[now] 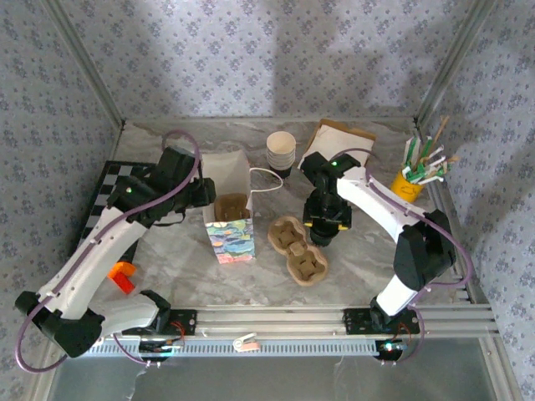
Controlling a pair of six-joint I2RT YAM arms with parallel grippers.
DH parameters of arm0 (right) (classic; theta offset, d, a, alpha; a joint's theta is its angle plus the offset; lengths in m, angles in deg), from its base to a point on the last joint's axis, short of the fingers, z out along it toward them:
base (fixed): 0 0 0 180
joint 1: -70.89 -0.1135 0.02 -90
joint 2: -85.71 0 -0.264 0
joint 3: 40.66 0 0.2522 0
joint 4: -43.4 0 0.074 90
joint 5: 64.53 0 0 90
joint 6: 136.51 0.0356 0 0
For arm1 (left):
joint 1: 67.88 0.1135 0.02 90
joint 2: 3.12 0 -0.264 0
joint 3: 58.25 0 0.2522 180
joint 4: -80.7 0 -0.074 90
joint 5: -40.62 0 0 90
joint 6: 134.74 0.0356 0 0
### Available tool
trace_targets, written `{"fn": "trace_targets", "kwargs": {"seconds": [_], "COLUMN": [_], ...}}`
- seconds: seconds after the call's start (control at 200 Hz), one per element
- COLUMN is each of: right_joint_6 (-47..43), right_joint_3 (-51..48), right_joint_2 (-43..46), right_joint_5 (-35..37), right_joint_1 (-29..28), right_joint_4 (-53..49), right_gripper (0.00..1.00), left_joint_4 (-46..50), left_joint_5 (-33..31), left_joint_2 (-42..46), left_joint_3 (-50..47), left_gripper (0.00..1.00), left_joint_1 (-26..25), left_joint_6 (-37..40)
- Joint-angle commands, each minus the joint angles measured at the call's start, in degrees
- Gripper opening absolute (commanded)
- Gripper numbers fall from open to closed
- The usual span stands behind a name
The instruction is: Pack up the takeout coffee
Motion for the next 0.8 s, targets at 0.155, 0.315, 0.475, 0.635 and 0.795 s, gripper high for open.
{"fn": "trace_targets", "kwargs": {"seconds": [0.155,0.315,0.475,0.635,0.795], "right_joint_6": [-1.45,-1.92,-2.73,-2.80,-4.98], "right_joint_3": [0.45,0.71,0.63,0.58,0.18], "right_joint_2": [0.87,1.64,1.67,1.53,0.87], "right_joint_5": [2.15,2.33,2.05,1.49,1.44], "right_joint_1": [0.26,0.18,0.48,0.78,1.20], "right_joint_4": [-1.11,-0.33,-0.81,-0.66,0.60], "right_gripper": [0.81,0.83,0.81,0.80,0.77], "left_joint_4": [1.68,1.64,1.81,1.99,2.08], "left_joint_5": [-0.75,-0.66,-0.84,-1.02,-0.93], "left_joint_2": [0.17,0.11,0.25,0.23,0.12], "left_joint_3": [2.11,2.20,2.20,2.32,2.24], "left_gripper": [0.51,0.51,0.51,0.51,0.51], "left_joint_1": [-0.04,-0.02,-0.04,-0.06,-0.03], "left_joint_6": [0.80,0.71,0.73,0.80,0.71]}}
